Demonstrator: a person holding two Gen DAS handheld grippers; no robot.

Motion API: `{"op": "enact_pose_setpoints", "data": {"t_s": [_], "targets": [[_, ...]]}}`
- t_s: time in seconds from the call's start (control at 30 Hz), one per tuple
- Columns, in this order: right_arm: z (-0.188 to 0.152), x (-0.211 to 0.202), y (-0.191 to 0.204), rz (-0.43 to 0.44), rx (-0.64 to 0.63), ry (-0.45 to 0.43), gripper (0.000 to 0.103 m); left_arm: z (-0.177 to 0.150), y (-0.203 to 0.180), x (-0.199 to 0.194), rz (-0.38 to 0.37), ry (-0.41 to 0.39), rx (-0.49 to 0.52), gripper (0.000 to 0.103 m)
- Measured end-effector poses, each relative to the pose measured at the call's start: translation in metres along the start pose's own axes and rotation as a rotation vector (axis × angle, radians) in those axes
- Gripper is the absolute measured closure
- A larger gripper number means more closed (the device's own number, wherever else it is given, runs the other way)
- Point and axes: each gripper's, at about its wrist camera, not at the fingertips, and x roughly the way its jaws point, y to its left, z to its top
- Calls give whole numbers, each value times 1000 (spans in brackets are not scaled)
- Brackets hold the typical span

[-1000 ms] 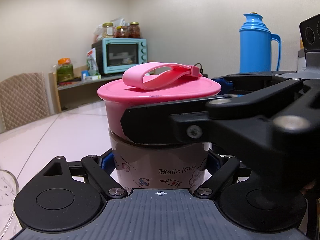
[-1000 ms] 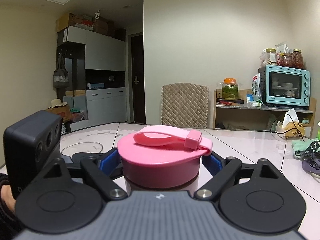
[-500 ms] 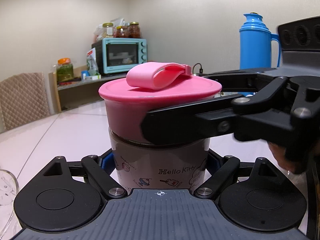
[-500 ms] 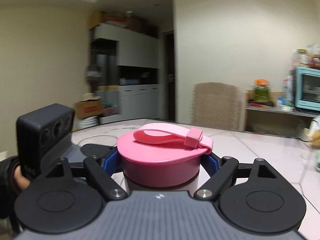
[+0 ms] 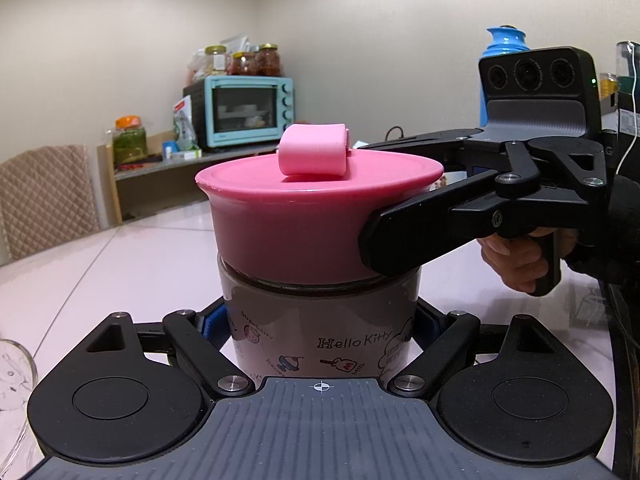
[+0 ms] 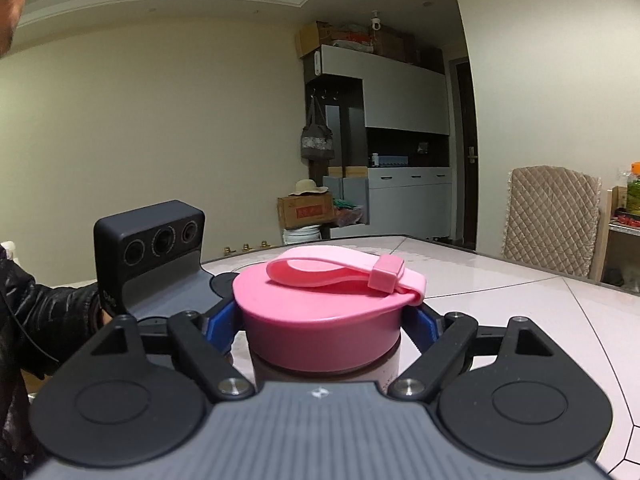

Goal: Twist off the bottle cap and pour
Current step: 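Open the right gripper, rotate back and regrip the pink cap, then twist the pink cap again with the right gripper while the left gripper holds the bottle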

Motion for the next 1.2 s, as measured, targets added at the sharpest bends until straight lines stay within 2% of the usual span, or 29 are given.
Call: {"op": "enact_pose_setpoints", "data": {"t_s": [0.1, 0.3, 0.47, 0.63, 0.9, 1.2], "targets": [[2, -1, 20, -100, -18, 13, 7, 0, 0, 1, 0, -1, 0, 13], [0, -2, 63, -317, 12, -3, 7, 0, 0, 0, 0, -1, 0, 13], [-6, 0, 82, -430, 58, -24, 7, 0, 0, 1, 0, -1, 0, 13], [-10, 6, 88, -487, 107, -42, 7, 0, 1, 1, -1, -1, 0, 13], [-3, 19, 103, -604, 108, -28, 7, -1, 1, 1, -1, -1, 0, 13], [-6, 33, 106, -657, 136, -16, 8, 0, 1, 2, -1, -1, 0, 13]]}}
